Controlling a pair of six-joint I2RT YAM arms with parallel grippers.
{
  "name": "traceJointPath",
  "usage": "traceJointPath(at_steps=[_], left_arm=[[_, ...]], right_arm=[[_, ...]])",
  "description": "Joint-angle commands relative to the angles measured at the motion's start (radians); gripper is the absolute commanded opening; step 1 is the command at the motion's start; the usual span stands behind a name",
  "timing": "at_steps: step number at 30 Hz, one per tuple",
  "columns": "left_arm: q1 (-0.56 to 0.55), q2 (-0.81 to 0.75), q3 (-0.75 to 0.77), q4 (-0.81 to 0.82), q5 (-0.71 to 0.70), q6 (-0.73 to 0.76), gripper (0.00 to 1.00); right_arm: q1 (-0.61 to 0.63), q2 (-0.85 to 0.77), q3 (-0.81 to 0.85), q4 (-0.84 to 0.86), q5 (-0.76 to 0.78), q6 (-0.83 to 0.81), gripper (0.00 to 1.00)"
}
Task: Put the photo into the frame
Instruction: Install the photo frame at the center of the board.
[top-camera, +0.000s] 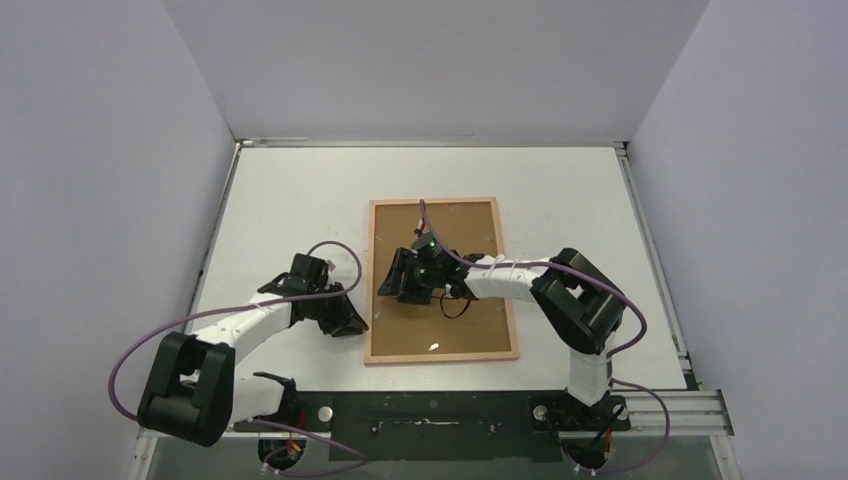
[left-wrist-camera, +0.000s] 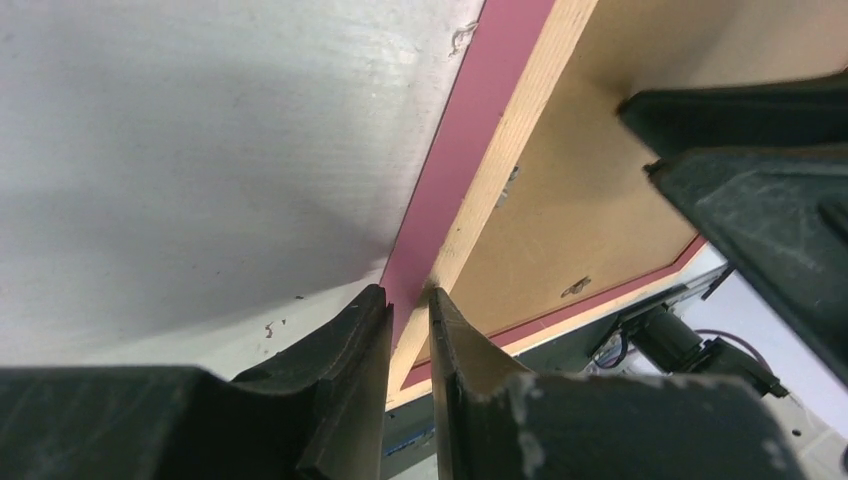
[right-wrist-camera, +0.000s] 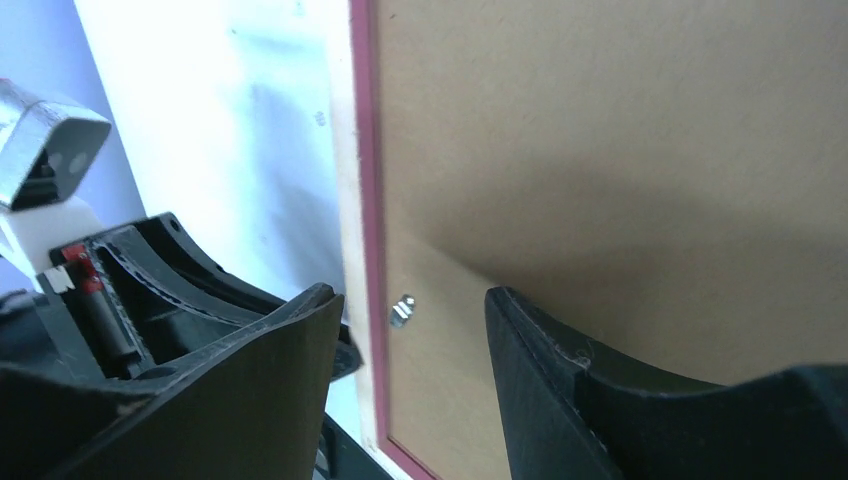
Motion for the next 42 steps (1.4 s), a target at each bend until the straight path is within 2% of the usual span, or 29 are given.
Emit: traceJointPath(at_steps=[1,4,6,12,21,26,33,37,42], left_arm=[[-0.013,-0.122,-0.078,0.118,-0.054,-0.098,0.19],[-0.022,-0.162,-0.115,0.148,-0.063,-0.124,0.19],[-0.028,-0.16,-0.138,0.186,-0.041,-0.125,0.19],[-0.049,-0.162,-0.102,0.145,-0.038,-0.074,0.18],[-0.065,-0.201,-0.099,0.068,-0.079,-0.042,0.17],[-0.069,-0.204,-0.101,0.054,-0.081,-0.036,0.17],[-0.08,-0.176,-0.088,0.072,-0.073,-0.041,0.17],[-0.084,-0.158,-0.084,0.085,-0.058,-0.036,0.23],[-0.085,-0.131,-0.077,0.084,-0.05,-0.028,0.24]], right_arm=[[0.12,-0.076,-0.066,0.087,0.237,0.279,0.56],[0.17,-0.086,-0.058,0.05,0.308,0.327,0.56],[0.185,-0.093,-0.026,-0.047,0.347,0.331,0.55],[0.229,-0.11,0.013,-0.15,0.459,0.34,0.54],[0.245,-0.074,-0.028,-0.015,0.426,0.37,0.48],[0.25,-0.07,-0.015,-0.017,0.447,0.363,0.43],[0.257,-0.048,-0.018,-0.028,0.447,0.379,0.42],[0.259,-0.026,-0.013,-0.014,0.427,0.379,0.36],[0.263,-0.017,-0.018,0.026,0.427,0.384,0.28]])
